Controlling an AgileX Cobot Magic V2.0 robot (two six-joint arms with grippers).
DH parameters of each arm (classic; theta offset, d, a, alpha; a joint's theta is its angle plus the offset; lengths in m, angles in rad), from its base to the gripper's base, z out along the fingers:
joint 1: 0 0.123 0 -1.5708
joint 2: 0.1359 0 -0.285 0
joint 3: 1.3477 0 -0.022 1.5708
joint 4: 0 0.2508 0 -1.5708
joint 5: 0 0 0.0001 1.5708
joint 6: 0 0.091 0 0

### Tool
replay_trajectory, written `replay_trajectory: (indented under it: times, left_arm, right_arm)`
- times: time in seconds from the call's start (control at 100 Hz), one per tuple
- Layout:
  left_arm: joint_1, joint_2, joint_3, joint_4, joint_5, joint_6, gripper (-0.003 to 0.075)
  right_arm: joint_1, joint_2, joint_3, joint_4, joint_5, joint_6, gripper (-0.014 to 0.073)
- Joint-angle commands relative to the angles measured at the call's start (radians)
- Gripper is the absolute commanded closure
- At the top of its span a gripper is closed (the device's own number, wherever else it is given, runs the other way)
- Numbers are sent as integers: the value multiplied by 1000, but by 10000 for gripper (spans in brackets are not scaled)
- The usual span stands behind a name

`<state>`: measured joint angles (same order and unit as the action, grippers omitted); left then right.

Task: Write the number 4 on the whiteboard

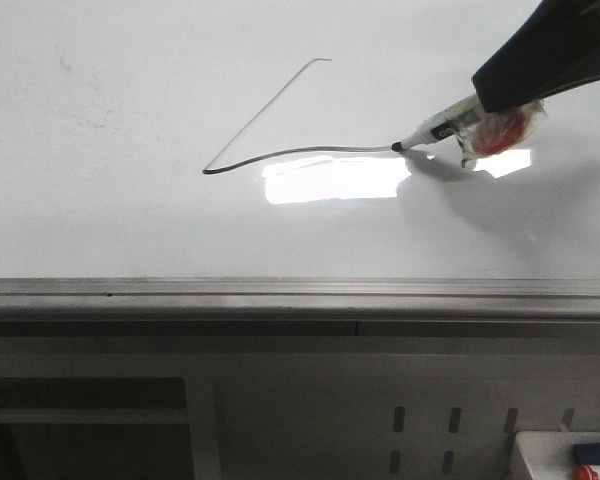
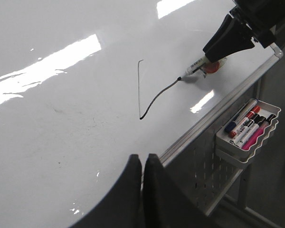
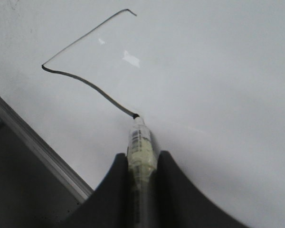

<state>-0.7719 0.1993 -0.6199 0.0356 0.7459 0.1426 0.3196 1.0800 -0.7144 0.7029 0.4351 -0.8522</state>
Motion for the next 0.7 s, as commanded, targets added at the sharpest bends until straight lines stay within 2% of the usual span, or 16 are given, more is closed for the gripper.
replay_trajectory:
  times: [0.0,0.12,0.18,0.35,0.69]
  left_arm:
    - [-4,11,-22,-6,-88,-8,741]
    - [-4,11,-22,-6,-85,-8,741]
    - [-4,11,-22,-6,-85,-8,741]
    - [-4,11,-22,-6,-94,-8,741]
    - [-4,11,-22,-24,-104,-8,741]
  right_arm:
    - [-35,-8,-8,-17,-114,-1,637]
    - [-24,-84,-66,176,17,-3,637]
    - [-8,-119,-99,229,28,-18,637]
    - [28,-132,-178,232,-29,-65,637]
    - [28,9,-209,232,-9,-66,637]
